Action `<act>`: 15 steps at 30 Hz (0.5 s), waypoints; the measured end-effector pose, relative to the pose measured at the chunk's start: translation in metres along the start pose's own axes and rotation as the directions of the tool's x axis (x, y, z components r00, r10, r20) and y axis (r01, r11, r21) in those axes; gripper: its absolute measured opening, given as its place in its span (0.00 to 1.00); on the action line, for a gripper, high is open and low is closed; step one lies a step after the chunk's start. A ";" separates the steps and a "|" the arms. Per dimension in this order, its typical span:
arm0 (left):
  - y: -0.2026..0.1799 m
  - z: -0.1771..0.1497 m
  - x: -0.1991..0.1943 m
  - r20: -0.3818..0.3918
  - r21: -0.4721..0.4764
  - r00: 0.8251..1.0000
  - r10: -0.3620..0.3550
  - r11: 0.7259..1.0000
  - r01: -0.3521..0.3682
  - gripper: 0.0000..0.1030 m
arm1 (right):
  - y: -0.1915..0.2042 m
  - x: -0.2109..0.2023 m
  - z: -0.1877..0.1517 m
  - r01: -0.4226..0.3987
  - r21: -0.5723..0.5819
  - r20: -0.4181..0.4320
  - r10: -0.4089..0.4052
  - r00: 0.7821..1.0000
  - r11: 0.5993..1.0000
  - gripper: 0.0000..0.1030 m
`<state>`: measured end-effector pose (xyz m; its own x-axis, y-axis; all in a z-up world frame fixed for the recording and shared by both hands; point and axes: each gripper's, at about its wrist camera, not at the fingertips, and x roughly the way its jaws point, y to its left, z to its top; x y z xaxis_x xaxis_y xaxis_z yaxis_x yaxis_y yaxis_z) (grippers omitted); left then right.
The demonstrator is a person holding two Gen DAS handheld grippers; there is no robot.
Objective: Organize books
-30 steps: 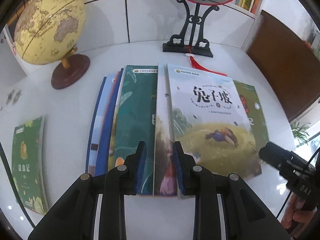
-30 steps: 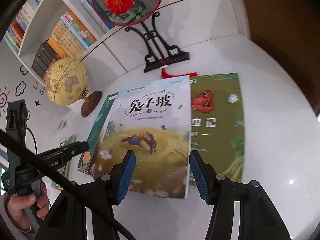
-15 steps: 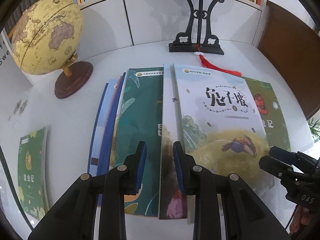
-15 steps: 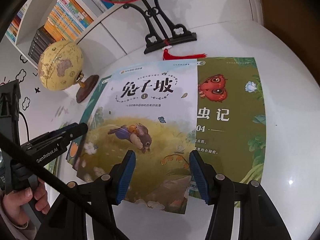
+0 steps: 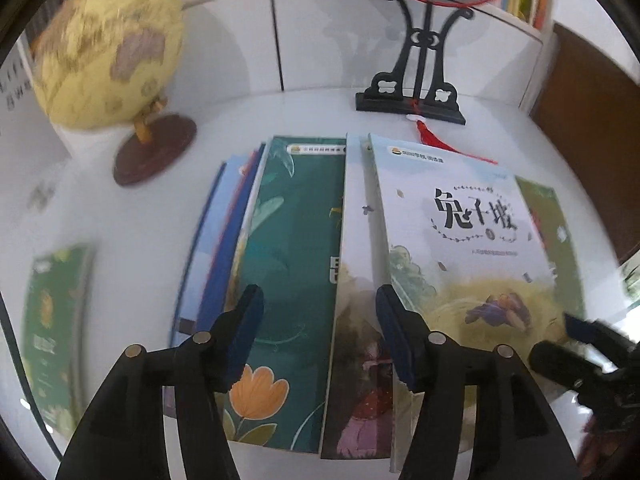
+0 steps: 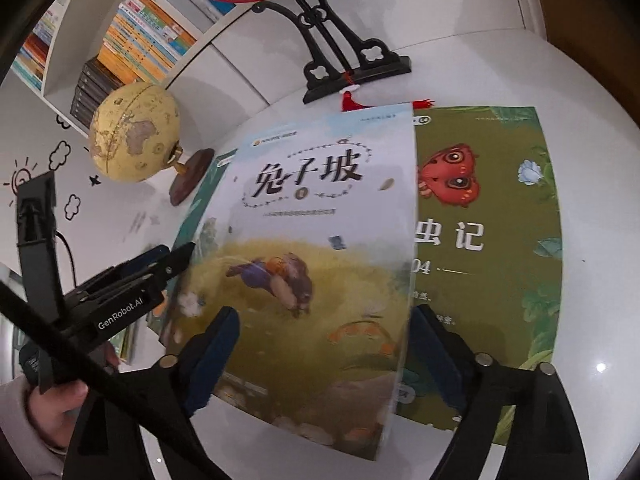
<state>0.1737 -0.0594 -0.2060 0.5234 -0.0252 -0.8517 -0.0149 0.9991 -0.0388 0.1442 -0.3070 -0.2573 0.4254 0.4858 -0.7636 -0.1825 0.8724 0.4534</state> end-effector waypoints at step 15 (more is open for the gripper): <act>0.009 0.011 -0.016 -0.018 -0.093 0.950 -0.312 0.946 0.309 0.55 | -0.004 -0.002 -0.001 -0.040 0.025 0.021 0.040 0.999 0.999 0.90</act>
<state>0.1748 -0.0497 -0.1864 0.4868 -0.3364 -0.8062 0.0686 0.9348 -0.3486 0.1434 -0.3111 -0.2582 0.4358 0.5191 -0.7353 -0.1777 0.8505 0.4951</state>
